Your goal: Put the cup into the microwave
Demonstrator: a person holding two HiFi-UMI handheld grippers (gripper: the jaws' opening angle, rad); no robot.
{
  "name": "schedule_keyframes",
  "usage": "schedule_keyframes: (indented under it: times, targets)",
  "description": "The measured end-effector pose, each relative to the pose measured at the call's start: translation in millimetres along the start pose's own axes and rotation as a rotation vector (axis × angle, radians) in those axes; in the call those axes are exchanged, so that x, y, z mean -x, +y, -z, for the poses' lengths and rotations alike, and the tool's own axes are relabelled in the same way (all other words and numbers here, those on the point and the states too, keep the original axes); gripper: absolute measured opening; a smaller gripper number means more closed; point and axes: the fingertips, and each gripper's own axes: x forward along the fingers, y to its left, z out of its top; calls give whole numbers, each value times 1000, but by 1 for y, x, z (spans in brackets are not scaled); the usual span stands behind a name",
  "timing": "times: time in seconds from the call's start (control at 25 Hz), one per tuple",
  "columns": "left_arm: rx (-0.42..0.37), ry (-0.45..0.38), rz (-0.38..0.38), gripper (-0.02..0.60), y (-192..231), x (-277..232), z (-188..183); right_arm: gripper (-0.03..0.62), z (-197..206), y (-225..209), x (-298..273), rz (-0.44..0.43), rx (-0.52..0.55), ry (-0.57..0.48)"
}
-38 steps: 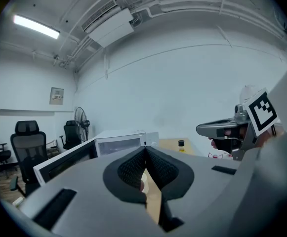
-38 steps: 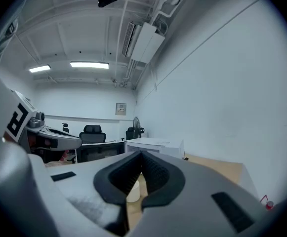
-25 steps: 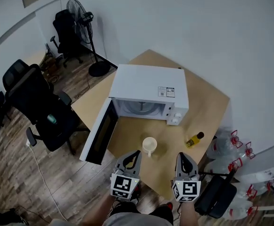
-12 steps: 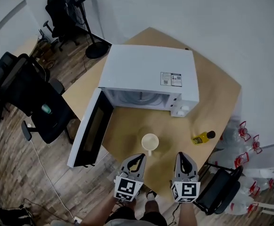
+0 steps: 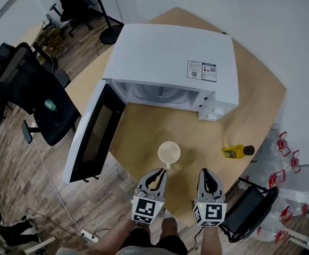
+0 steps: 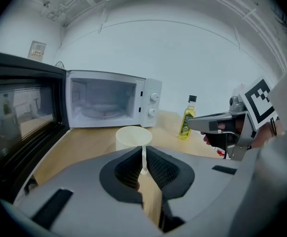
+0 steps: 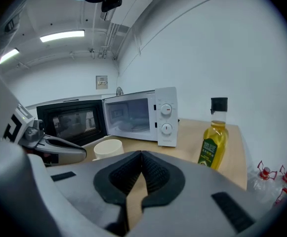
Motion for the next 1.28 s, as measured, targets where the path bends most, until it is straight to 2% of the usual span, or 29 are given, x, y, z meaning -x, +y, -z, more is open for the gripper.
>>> schedule_keyframes:
  times: [0.04,0.12,0.24,0.32,0.68,0.92,1.16,1.28]
  targets:
    - [3,3,-1,30,-1,-2,2,17,2,0,-1,-3,-1,4]
    - [15,23,3,149,-4,-8,8,17,5,-1,-1,-10,-1,10]
    - [36,63,-9,219,-4,-17,20,17,10,-4,-1,-16,-6,19]
    - [39,74,-22,230,-3,-22,25,17,14,-6,-2,-20,-6,25]
    - [75,91,-41,226,-3,-38,34,17,32,-8,-6,-34,-24,54]
    - [69,88,-80,74,0,-39,33,17,35,-12,-7,-36,-32,60]
    - [16,59,-106,64,2,-39,28,18,38,-12,-9,-40,-42,64]
    - [36,52,-94,63,2,-40,24,17,39,-11,-7,-43,-46,64]
